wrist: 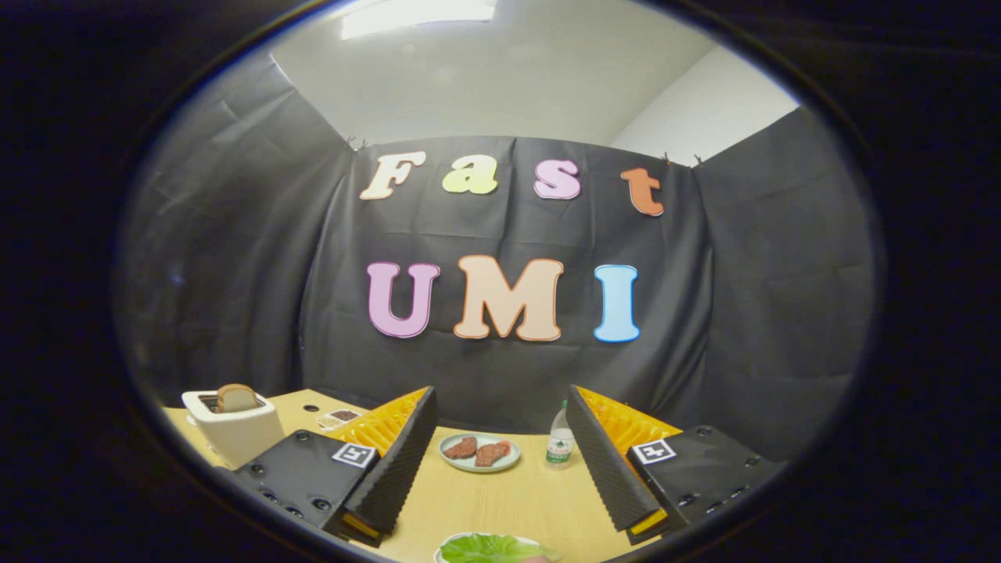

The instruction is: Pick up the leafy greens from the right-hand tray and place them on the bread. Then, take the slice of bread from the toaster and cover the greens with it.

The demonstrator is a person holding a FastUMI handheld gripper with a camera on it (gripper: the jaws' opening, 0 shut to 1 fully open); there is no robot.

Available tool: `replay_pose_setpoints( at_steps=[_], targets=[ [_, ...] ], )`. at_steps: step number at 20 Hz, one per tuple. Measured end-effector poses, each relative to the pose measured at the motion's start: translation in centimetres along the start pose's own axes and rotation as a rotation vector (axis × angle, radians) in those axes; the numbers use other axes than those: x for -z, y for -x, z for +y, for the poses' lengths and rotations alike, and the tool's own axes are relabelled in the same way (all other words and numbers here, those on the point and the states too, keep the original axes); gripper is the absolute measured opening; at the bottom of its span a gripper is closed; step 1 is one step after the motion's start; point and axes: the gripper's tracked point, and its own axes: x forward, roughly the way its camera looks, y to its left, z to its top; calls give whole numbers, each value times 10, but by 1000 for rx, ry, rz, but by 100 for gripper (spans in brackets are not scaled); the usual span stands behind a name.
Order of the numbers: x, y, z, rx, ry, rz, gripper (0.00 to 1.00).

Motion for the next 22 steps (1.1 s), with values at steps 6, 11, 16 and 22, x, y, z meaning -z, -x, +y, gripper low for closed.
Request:
replay_pose_setpoints(
  at_steps=[6,11,16,22],
  targets=[
    [9,1,-4,-39,5,23,100],
    [25,-3,0,-156,26,80,100],
    [47,-11,-9,-240,81,135,100],
    [112,-8,-16,-392,123,317,100]
  ],
)
